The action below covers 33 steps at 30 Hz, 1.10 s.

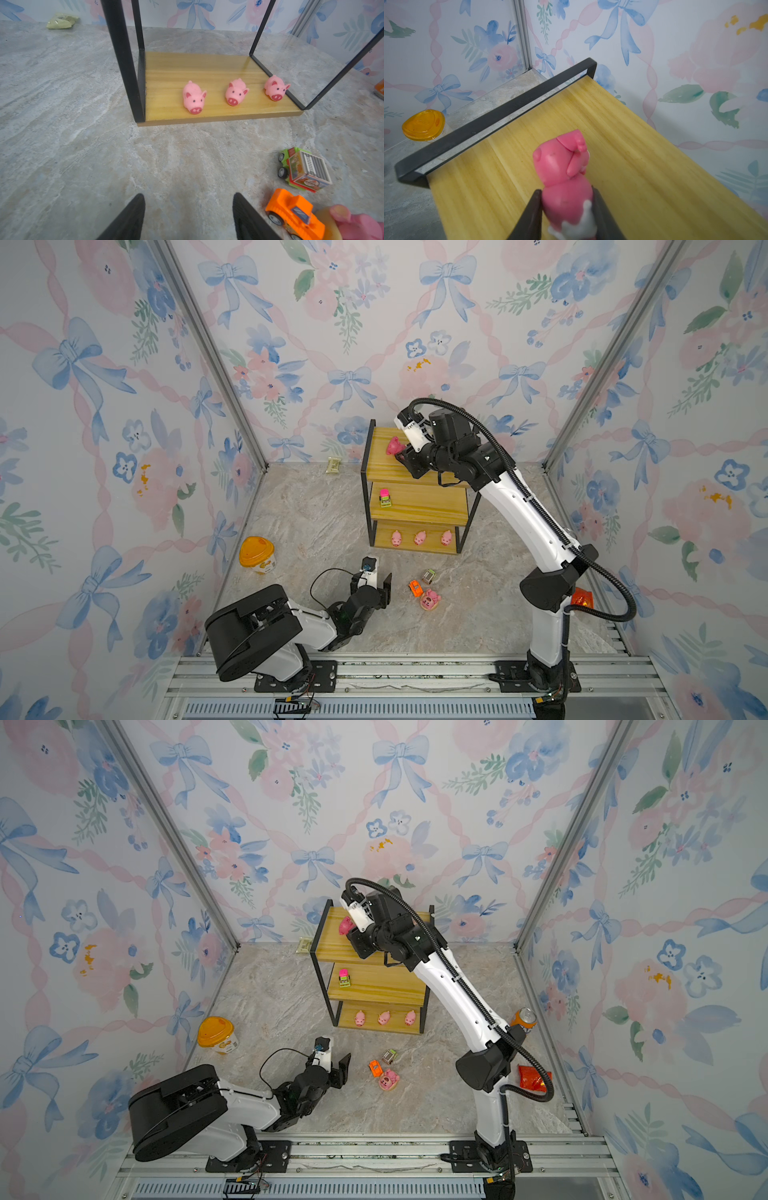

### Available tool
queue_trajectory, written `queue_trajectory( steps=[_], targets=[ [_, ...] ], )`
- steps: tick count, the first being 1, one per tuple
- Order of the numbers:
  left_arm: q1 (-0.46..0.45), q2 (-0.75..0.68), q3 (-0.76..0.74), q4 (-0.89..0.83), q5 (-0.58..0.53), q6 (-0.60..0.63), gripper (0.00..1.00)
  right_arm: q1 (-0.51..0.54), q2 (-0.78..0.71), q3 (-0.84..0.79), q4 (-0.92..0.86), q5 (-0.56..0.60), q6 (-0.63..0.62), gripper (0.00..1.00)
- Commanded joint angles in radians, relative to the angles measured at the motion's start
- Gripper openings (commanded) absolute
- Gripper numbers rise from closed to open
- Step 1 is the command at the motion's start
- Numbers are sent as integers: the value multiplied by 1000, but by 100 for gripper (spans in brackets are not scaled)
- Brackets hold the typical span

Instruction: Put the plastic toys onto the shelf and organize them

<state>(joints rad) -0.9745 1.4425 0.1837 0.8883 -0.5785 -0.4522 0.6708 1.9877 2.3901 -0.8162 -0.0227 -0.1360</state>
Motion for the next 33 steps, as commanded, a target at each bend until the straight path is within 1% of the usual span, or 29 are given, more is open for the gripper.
queue_trajectory(
  steps=[1,10,13,16,24,28,33],
  targets=[
    [8,0,16,-17,0,7,68,-13,-41,34,-11,-5,-11,25],
    [8,1,15,-17,-2,13,68,-8,-61,50,-41,-20,-7,25],
    [8,1,11,-15,-4,12,68,-5,-63,69,-87,-12,-16,25],
    [8,4,12,-15,-6,16,68,5,-91,52,-110,2,-27,25],
    [8,11,23,-15,-5,39,68,55,-251,-87,-124,29,-33,25],
    [9,5,24,-15,-4,50,68,70,-305,-123,-174,51,-13,25],
    [9,-5,11,-16,-14,50,68,115,-474,-329,-199,73,27,25]
  ],
)
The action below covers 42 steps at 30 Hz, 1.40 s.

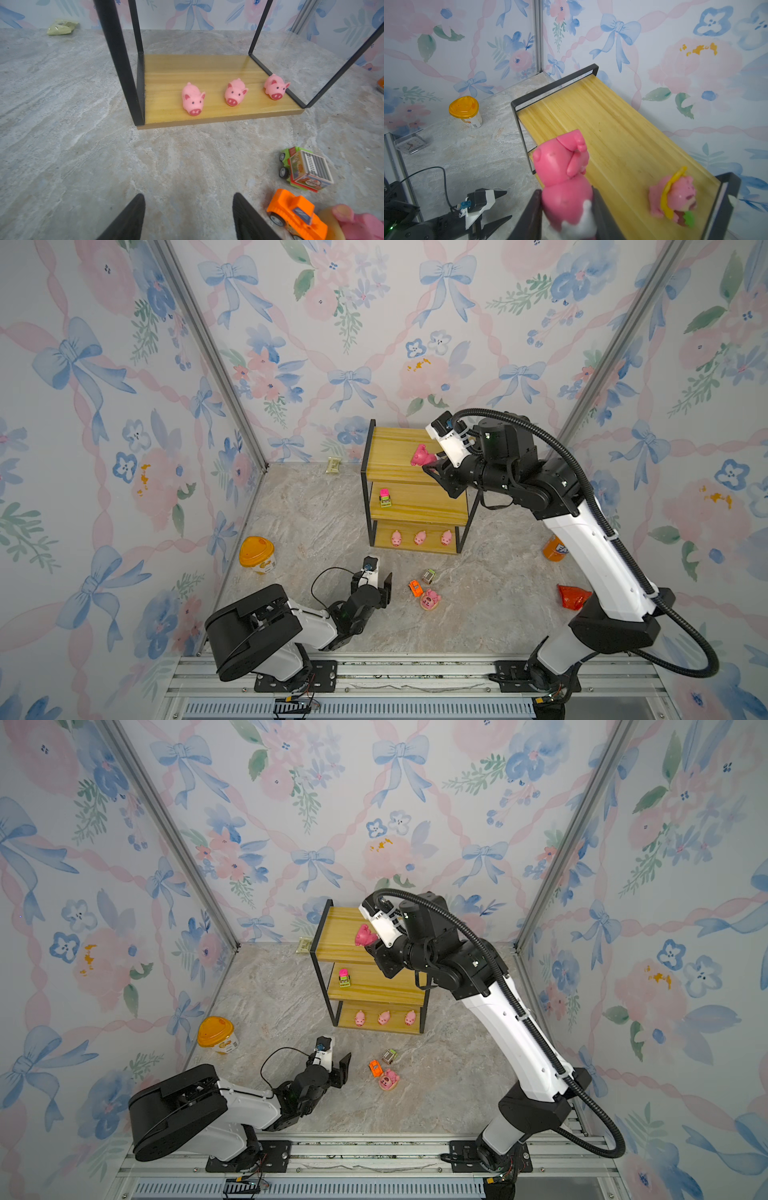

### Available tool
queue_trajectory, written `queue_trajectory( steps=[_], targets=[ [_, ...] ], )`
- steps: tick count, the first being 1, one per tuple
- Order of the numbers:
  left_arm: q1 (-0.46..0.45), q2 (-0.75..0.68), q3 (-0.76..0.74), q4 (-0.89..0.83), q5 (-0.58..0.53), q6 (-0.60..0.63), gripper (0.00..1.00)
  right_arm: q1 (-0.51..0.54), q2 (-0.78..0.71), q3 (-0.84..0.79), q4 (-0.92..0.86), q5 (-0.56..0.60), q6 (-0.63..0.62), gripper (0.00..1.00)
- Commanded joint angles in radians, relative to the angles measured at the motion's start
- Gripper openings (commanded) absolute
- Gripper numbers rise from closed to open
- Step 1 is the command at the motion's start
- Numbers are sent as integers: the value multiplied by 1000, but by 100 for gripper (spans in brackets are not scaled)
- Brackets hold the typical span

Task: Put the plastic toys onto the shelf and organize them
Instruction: 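Lift the bear toy off the shelf and carry it down toward the floor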

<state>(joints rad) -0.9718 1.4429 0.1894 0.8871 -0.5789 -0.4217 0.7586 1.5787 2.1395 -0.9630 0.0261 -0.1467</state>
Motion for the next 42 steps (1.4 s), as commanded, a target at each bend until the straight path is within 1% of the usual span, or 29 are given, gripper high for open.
queue_trajectory(
  steps=[1,2,5,10,11,15,18,22,27,33,42],
  targets=[
    [7,-8,3,-14,-13,21,68,35,-94,-120,-60,23,55,26],
    [7,-10,2,-15,-12,25,68,45,-128,-165,-76,22,77,26],
    [8,-15,-3,-16,-7,39,68,88,-229,-317,-110,67,153,26],
    [15,-23,-7,-21,-7,53,69,134,-384,-595,-137,102,351,26],
    [17,-23,-8,-21,-7,54,69,138,-408,-651,-137,105,407,26],
    [21,-12,0,-22,-1,48,69,142,-463,-838,-158,134,594,27],
    [19,3,13,-22,28,46,68,134,-469,-928,-172,159,665,27],
    [21,25,26,-22,52,43,68,108,-432,-1016,-161,142,704,27],
    [21,33,31,-21,55,35,68,74,-309,-1076,-172,136,718,27],
    [21,33,27,-21,51,22,67,101,-179,-1098,-120,115,726,28],
    [21,28,18,-22,49,27,68,120,-58,-1110,-57,90,714,28]
  ],
)
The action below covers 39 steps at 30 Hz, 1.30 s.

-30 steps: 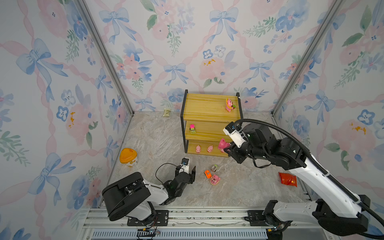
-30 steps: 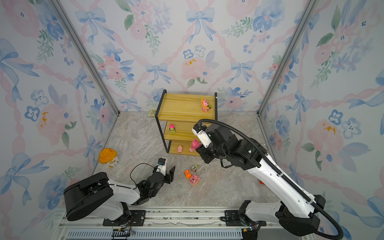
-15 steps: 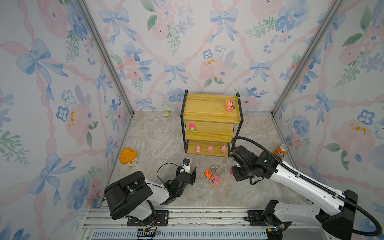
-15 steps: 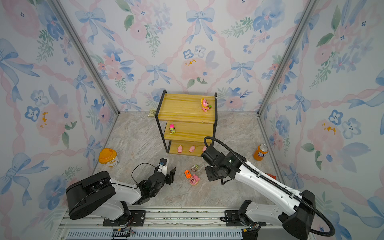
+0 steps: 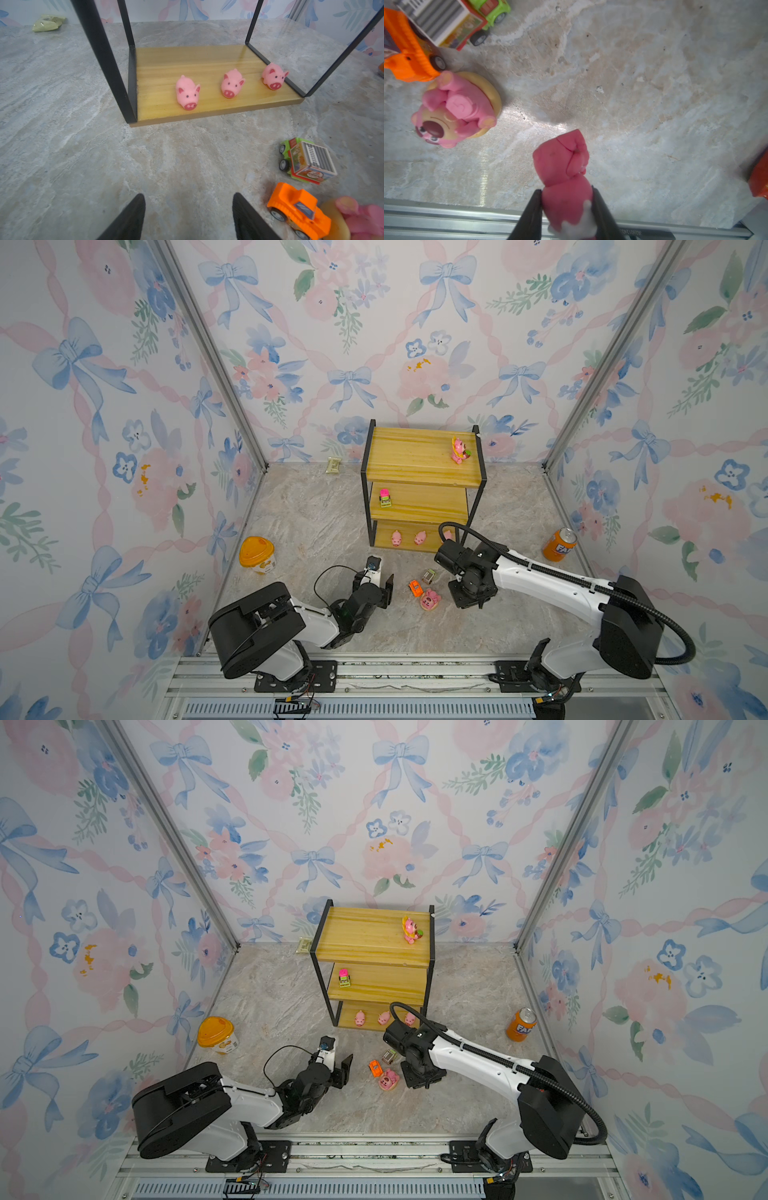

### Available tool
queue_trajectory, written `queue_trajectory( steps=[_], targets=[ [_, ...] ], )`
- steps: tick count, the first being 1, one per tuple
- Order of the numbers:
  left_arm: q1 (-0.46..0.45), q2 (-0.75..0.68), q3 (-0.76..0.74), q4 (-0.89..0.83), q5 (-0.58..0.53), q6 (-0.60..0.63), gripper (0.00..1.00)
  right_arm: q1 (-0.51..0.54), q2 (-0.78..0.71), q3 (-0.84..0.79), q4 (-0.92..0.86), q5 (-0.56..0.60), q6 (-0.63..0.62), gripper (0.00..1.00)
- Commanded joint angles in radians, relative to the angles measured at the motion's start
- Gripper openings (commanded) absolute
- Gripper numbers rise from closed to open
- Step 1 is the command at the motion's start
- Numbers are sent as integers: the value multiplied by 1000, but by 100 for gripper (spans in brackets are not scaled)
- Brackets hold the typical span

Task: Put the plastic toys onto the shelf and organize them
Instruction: 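Lift the bear toy off the shelf and carry it down toward the floor, then lower the held bear toy onto the floor beside the orange truck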

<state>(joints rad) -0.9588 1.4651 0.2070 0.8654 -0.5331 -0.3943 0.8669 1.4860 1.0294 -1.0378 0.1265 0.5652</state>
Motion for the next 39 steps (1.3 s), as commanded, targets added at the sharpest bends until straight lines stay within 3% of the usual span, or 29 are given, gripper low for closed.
queue_trajectory(
  steps=[1,12,20,27,39],
  targets=[
    [8,6,1,0,4,-1,68,15,53,5,15,-10,-3,29],
    [8,5,2,1,-2,-5,67,23,141,17,23,-23,-39,34],
    [8,19,11,-1,5,-3,68,23,136,21,23,-1,-47,54],
    [8,23,14,0,8,-6,67,23,85,10,22,1,-49,65],
    [8,21,14,-1,15,-5,67,140,-18,-94,5,-30,53,68]
  ],
)
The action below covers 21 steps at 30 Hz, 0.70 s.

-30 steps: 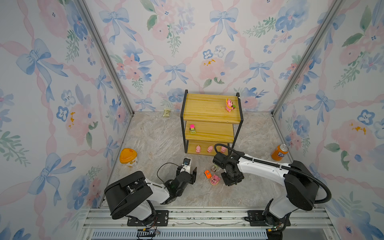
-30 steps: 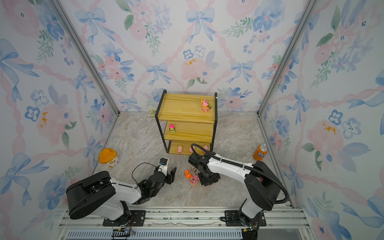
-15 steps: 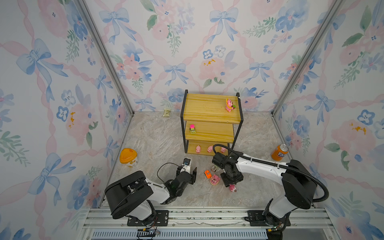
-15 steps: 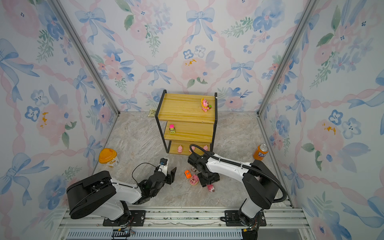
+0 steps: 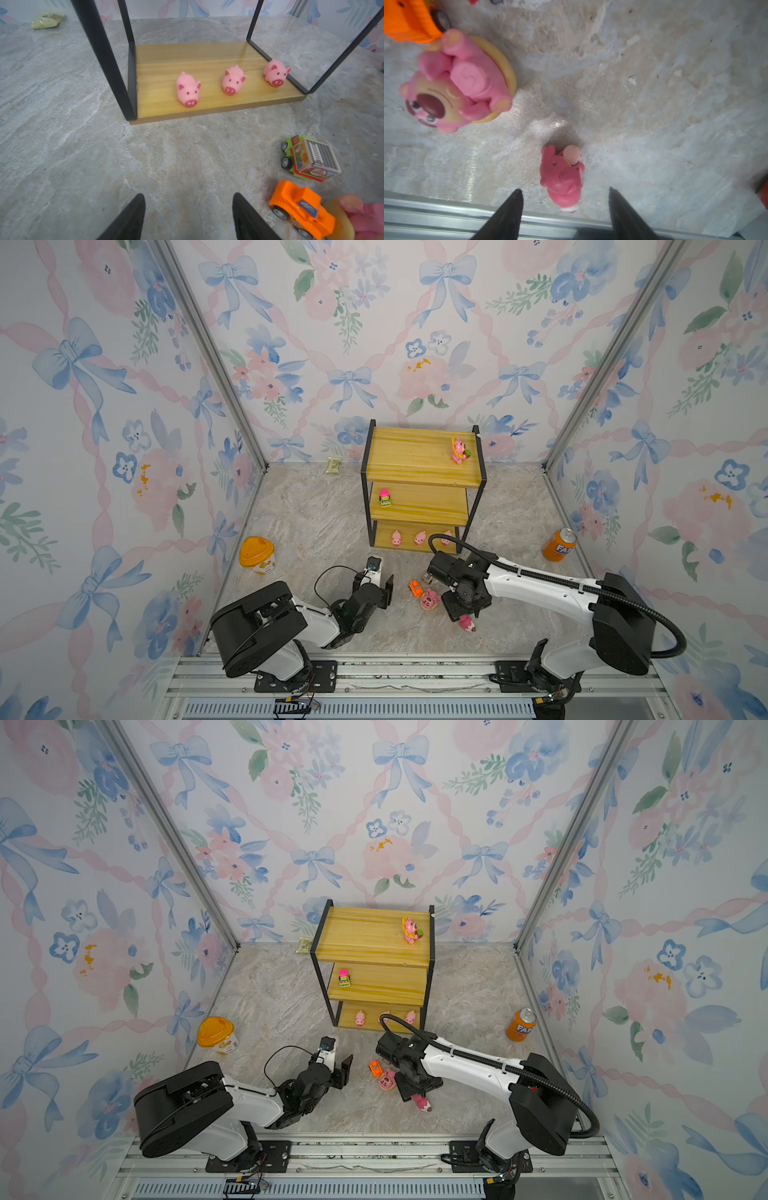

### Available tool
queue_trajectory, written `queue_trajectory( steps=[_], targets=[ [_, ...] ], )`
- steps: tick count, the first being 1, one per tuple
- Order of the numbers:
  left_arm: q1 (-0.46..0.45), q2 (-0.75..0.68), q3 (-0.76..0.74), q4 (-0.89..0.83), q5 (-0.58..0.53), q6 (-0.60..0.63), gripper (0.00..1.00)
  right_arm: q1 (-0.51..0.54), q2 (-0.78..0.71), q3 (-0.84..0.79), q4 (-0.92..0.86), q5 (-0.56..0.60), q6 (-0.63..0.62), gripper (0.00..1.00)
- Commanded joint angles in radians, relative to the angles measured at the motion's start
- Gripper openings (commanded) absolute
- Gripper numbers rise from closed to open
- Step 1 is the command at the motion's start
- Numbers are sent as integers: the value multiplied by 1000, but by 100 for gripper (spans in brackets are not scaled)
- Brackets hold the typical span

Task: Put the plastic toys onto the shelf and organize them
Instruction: 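Lower the held bear toy onto the floor beside the orange truck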

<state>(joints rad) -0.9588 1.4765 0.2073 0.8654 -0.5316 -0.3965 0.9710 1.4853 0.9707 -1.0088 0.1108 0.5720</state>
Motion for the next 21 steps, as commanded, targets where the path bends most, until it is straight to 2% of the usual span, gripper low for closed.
queue_trajectory(
  steps=[1,8,21],
  targets=[
    [8,10,12,-1,16,-4,67,41,-18,-44,-24,-14,79,68],
    [6,12,14,-2,22,-7,67,38,3,-92,24,-27,82,62],
    [2,6,9,-1,9,-15,67,43,133,-79,67,-94,-2,37]
  ],
)
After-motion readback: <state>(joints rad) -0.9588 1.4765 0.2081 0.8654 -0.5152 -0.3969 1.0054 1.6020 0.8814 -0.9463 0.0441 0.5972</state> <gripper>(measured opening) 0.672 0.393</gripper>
